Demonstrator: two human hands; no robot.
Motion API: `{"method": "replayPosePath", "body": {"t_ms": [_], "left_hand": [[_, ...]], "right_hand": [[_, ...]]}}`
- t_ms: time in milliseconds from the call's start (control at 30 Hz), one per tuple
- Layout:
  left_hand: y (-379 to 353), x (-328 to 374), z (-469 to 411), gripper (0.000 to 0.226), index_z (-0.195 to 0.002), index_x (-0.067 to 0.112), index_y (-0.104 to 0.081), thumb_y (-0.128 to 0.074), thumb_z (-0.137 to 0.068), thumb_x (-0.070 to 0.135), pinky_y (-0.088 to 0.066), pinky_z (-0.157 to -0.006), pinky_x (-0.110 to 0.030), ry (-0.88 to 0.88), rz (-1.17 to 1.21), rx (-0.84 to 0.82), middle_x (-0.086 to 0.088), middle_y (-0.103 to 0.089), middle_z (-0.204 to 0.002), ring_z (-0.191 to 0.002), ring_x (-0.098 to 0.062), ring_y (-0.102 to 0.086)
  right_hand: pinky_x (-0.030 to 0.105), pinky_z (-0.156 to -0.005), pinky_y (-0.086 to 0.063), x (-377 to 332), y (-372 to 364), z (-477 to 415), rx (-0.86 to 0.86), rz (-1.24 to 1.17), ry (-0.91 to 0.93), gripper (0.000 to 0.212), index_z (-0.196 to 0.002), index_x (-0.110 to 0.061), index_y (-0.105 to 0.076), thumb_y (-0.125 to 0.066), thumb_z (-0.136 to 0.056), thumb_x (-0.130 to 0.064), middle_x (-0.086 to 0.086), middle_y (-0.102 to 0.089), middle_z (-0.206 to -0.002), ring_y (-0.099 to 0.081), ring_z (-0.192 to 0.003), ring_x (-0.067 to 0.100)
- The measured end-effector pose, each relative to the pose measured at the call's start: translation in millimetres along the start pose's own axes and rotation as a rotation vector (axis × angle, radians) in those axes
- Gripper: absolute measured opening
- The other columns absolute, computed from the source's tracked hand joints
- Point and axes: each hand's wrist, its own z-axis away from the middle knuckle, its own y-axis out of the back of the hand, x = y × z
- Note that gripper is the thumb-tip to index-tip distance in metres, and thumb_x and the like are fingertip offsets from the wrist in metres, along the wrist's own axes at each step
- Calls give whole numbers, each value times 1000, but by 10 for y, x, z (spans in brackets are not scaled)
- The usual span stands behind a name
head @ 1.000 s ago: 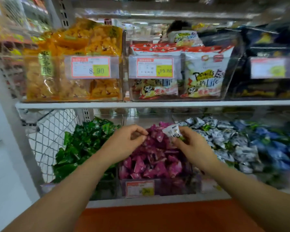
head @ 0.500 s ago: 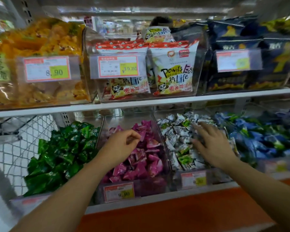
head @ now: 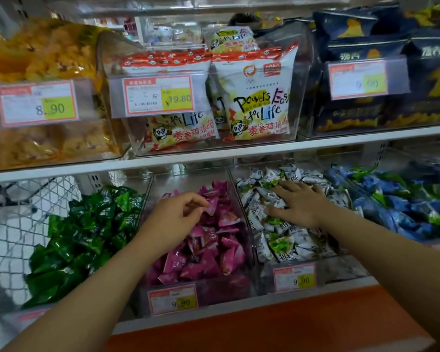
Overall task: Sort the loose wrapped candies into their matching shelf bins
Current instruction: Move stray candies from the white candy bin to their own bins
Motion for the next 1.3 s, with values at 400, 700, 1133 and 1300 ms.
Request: {"method": "replayPosePath", "body": {"t_ms": [400, 700, 1133, 1300], "left_hand": [[-298, 191, -255, 16, -99, 33, -60, -53, -95, 19, -37, -77, -8, -50, -22, 39, 15, -56, -103, -92, 2, -50], [-633, 384, -593, 22, -116, 25, -61, -53, -96, 23, -30, -74, 2, -138, -46, -59, 11, -48, -117, -97, 2, -43], [-774, 524, -794, 37, -134, 33, -50, -48, -97, 36, -25, -108, -23, -260, -205, -143, 10, -38, -144, -133, -9, -33], [-917, 694, -1025, 50, -144, 47, -25, -27, -95, 60, -1, -116, -54, -171, -593, -472, 11, -3, -159, -146, -19, -3]], "right_hand": [[52, -115, -6, 207, 198, -334, 172, -63, -34, 72, -151, -33, -13, -18, -89, -69, 1, -6, -160, -10, -145, 31], [53, -115, -15, 420, 85, -493, 2, 5, -118, 89, -152, -26, -16, -10, -81, -80, 1, -4, -160, -10, -145, 32], [56, -115, -1, 483, 143, -395, 63, -95, -92, 80, -149, -38, -20, -15, -81, -80, -8, -1, -160, 1, -147, 24], [52, -116, -6, 539, 61, -217, -38, -86, -29, 80, -149, -39, -13, -19, -80, -79, -12, 3, -159, 7, -146, 21]]}}
